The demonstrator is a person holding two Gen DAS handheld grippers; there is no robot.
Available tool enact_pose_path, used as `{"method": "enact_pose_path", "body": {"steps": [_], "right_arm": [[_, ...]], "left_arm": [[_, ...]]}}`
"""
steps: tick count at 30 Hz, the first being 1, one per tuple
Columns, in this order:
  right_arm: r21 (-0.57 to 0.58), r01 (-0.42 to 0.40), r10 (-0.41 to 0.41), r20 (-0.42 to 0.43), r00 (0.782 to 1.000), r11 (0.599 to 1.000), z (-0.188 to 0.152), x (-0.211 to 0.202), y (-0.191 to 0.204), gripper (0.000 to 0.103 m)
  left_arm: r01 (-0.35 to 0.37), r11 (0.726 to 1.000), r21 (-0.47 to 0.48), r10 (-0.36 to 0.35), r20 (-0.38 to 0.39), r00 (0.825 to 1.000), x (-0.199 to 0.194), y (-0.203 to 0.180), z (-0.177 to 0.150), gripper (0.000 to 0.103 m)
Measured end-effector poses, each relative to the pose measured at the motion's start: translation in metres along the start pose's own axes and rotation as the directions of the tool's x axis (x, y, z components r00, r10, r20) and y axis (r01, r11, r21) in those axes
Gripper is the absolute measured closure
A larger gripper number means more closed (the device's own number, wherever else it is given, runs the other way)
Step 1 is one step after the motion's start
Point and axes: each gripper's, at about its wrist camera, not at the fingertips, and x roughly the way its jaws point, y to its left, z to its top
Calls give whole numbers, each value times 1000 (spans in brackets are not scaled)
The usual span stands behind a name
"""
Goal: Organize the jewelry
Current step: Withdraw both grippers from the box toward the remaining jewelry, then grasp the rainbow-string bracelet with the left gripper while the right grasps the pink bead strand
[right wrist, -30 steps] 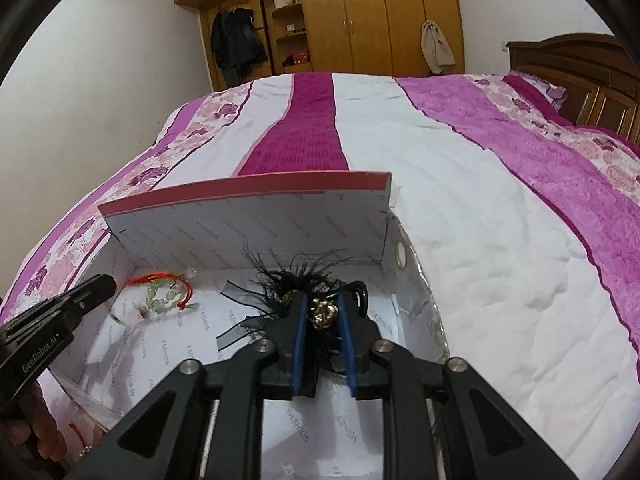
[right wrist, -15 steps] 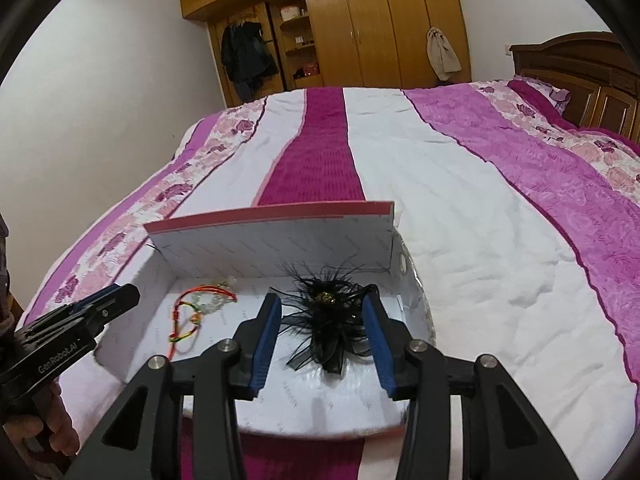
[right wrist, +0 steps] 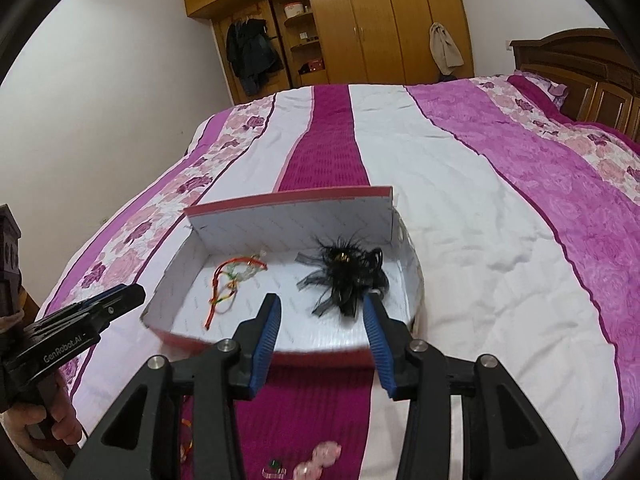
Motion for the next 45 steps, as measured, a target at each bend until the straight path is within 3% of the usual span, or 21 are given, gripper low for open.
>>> {"method": "enact_pose_path", "body": {"steps": [14,27,38,45], "right_arm": [[7,25,-24,-108,994,1000,-47,-18,-2,57],[53,17,-5,-228,974,998,-87,-9,-4,57],[60,16,1,-264,964,998,-103,-1,-4,57],[64,-6,23,-262,965,998,-105,3,-4,74]], "left_arm": [[20,1000,9,-19,-78,997,-14,-2,-35,78],[51,997,59,-39,-187,982,-10,-12,-75,79],[35,997,63,-19,-242,970,5,-10,-91,91],[38,997,73,-18,-264,964,15,-9,-98,100]]}}
